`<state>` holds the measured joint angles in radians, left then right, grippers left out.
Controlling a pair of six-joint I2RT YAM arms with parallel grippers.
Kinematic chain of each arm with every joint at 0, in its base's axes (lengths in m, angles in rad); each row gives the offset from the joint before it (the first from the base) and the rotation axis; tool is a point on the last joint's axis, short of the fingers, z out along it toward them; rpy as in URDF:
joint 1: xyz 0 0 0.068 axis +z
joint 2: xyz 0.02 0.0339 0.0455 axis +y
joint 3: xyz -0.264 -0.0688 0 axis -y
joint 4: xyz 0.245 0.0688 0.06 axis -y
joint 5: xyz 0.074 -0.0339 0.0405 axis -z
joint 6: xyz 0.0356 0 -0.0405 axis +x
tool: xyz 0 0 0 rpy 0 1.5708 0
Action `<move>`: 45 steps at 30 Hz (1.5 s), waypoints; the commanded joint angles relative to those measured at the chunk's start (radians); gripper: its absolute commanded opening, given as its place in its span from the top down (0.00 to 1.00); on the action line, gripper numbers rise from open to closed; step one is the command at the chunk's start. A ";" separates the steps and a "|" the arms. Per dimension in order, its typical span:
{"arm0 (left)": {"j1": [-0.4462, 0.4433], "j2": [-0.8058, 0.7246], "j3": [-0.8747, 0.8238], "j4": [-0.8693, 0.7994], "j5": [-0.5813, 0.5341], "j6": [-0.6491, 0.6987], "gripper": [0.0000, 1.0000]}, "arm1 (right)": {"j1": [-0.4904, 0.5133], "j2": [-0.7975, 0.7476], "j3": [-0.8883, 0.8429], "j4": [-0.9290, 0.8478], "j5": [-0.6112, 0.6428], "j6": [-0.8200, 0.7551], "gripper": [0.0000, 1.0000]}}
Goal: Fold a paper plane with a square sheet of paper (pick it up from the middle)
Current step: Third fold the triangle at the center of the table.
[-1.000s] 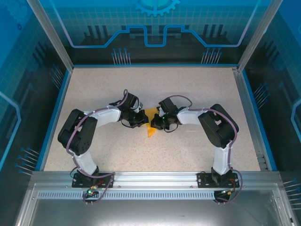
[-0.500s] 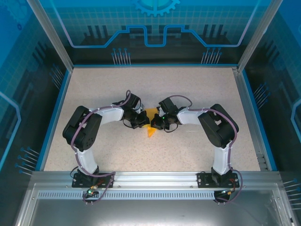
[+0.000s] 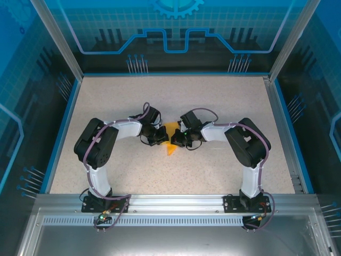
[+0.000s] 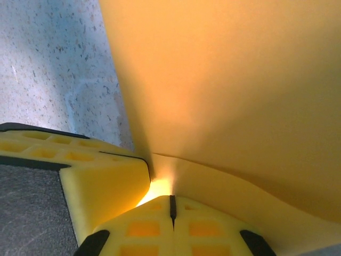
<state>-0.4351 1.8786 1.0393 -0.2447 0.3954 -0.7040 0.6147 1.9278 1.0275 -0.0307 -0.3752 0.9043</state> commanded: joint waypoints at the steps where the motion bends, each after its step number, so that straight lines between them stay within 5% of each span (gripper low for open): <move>1: -0.005 0.025 0.009 -0.060 -0.069 0.030 0.97 | -0.038 -0.062 -0.046 0.033 -0.016 -0.008 0.96; 13: -0.014 0.042 0.008 -0.081 -0.088 0.040 0.98 | -0.075 -0.091 -0.090 0.078 -0.087 -0.097 0.95; 37: -0.022 0.045 0.022 -0.140 -0.136 0.042 0.99 | -0.073 -0.003 -0.055 -0.043 0.031 -0.104 0.97; 45: -0.022 0.052 0.019 -0.145 -0.135 0.047 1.00 | -0.079 -0.087 -0.037 -0.015 -0.025 -0.095 0.97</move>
<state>-0.4557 1.8835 1.0691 -0.2943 0.3397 -0.6781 0.5442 1.8835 0.9634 -0.0170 -0.4095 0.8108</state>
